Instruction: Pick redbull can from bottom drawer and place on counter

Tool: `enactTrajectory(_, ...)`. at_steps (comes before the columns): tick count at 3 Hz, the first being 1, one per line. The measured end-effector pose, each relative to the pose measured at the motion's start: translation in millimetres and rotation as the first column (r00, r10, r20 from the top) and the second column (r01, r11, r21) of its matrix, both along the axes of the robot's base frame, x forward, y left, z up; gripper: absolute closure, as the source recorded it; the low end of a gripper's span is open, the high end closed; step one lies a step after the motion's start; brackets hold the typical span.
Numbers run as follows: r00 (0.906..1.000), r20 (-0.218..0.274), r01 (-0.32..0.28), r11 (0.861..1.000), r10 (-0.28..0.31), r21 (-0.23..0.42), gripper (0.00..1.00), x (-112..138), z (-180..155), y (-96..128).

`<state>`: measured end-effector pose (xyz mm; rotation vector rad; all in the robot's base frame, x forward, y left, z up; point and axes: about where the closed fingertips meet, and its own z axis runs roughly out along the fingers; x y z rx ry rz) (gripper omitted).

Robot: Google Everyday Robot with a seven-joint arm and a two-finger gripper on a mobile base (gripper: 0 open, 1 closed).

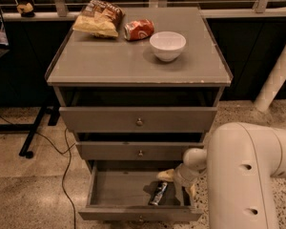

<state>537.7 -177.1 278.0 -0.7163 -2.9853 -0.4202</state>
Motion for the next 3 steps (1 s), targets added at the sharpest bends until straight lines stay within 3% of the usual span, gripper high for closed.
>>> enactTrajectory(1,0.9991,-0.014,0.040,0.999,-0.039,0.032,0.00,6,-21,-1)
enactTrajectory(3,0.9958,0.048,0.070,0.987,-0.078,0.145,0.00,29,-54,15)
